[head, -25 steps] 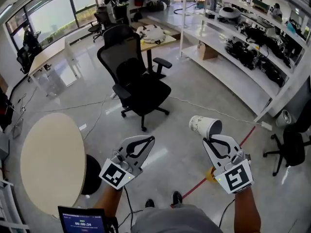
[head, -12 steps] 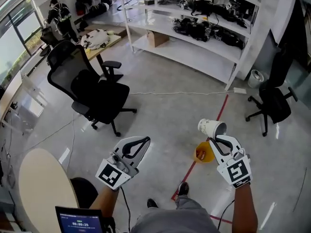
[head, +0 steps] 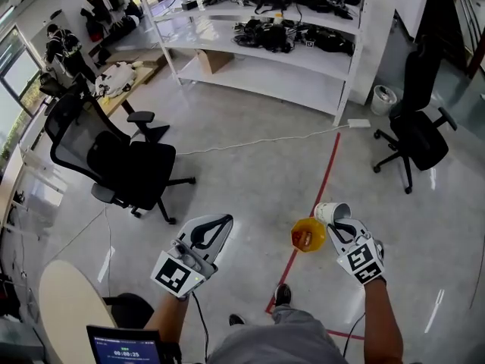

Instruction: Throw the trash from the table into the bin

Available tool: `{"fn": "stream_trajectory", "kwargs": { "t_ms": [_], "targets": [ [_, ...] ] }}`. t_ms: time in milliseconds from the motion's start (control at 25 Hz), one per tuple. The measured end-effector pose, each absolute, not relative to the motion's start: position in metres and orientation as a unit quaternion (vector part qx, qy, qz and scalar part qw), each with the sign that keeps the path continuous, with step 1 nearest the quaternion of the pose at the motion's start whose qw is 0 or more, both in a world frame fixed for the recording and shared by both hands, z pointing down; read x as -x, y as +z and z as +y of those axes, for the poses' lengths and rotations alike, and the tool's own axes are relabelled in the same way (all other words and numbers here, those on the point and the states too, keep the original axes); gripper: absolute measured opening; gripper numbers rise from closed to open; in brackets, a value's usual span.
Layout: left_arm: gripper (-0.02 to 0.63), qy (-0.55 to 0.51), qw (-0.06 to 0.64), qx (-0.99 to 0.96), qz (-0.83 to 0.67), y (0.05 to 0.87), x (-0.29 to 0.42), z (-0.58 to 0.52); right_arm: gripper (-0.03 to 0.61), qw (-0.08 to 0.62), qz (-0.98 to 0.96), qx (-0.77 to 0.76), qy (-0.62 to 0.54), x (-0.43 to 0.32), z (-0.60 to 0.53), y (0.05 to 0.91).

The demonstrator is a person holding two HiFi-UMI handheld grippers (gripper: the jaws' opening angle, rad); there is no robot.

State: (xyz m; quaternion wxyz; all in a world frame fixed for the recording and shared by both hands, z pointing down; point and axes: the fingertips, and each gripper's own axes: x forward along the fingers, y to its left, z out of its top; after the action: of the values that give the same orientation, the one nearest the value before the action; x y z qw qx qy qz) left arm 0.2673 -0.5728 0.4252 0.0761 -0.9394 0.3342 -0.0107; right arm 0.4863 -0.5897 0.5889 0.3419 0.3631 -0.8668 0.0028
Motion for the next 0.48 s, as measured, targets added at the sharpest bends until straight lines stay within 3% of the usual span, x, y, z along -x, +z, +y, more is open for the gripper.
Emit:
{"fn": "stream_trajectory", "kwargs": {
  "t_ms": [480],
  "targets": [
    [0.043, -0.029, 0.066, 0.938, 0.338, 0.434, -0.295, -0.593, 0.026, 0.355, -0.868, -0.341, 0.068, -0.524, -0.61, 0.64]
  ]
}}
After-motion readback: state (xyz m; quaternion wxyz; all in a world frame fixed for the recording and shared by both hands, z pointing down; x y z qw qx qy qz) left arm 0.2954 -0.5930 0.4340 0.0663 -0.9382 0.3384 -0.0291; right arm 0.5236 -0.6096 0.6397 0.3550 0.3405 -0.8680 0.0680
